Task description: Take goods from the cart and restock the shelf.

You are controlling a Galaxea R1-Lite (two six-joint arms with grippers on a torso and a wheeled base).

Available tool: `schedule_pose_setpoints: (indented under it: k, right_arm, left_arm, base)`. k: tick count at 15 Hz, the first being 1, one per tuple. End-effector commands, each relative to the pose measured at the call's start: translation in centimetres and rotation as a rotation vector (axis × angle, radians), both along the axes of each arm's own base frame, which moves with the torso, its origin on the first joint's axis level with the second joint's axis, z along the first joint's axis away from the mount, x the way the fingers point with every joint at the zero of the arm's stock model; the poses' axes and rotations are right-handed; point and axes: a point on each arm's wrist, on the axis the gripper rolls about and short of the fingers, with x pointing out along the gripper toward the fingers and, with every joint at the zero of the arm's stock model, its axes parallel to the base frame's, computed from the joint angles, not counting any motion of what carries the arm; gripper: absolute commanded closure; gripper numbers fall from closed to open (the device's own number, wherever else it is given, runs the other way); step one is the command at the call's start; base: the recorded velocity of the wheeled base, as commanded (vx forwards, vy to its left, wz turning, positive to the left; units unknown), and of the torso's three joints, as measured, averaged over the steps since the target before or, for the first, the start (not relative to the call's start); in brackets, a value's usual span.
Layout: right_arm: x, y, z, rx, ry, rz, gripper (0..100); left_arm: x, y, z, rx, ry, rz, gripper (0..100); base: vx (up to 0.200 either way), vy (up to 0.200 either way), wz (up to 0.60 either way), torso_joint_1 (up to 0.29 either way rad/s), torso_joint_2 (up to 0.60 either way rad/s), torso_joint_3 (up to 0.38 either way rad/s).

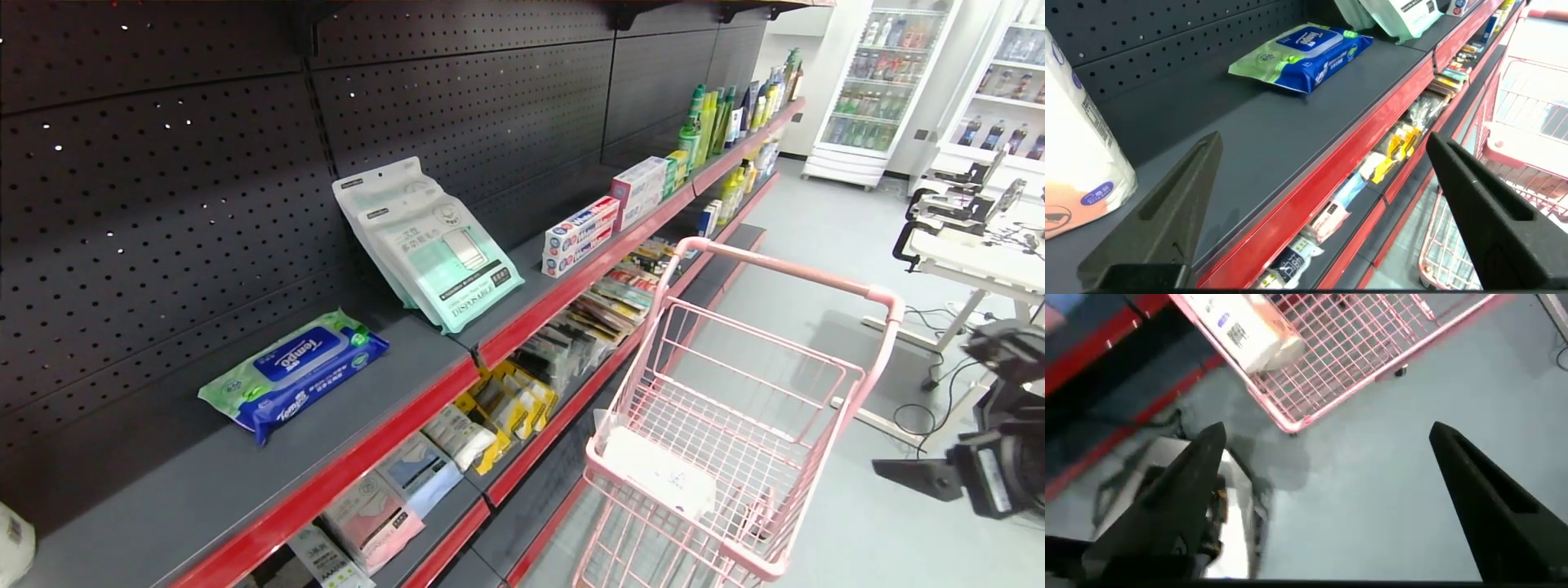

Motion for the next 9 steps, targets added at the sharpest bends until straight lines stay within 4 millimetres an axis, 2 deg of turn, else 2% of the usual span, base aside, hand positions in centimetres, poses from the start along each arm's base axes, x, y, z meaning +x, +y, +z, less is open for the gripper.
schedule_pose_setpoints:
  k: [1, 6, 9]
  right_arm:
    - [7.9, -1.1, -7.4, -0.100, 0.231, 0.158, 0]
    - [9.4, 2.2, -12.4, -0.114, 0.258, 0.288, 0]
    - [10.4, 4.3, -13.2, -0.109, 0.253, 0.338, 0]
  left_arm:
    - [0.0, 0.0, 0.0, 0.000, 0.001, 0.000, 0]
    - [0.0, 0.0, 0.0, 0.000, 0.001, 0.000, 0]
    - [0.0, 0.0, 0.0, 0.000, 0.001, 0.000, 0]
  base:
    - [0.000, 0.000, 0.00, 0.000, 0.00, 0.000]
    - [0.000, 0.000, 0.00, 0.000, 0.00, 0.000]
    - [0.000, 0.000, 0.00, 0.000, 0.00, 0.000]
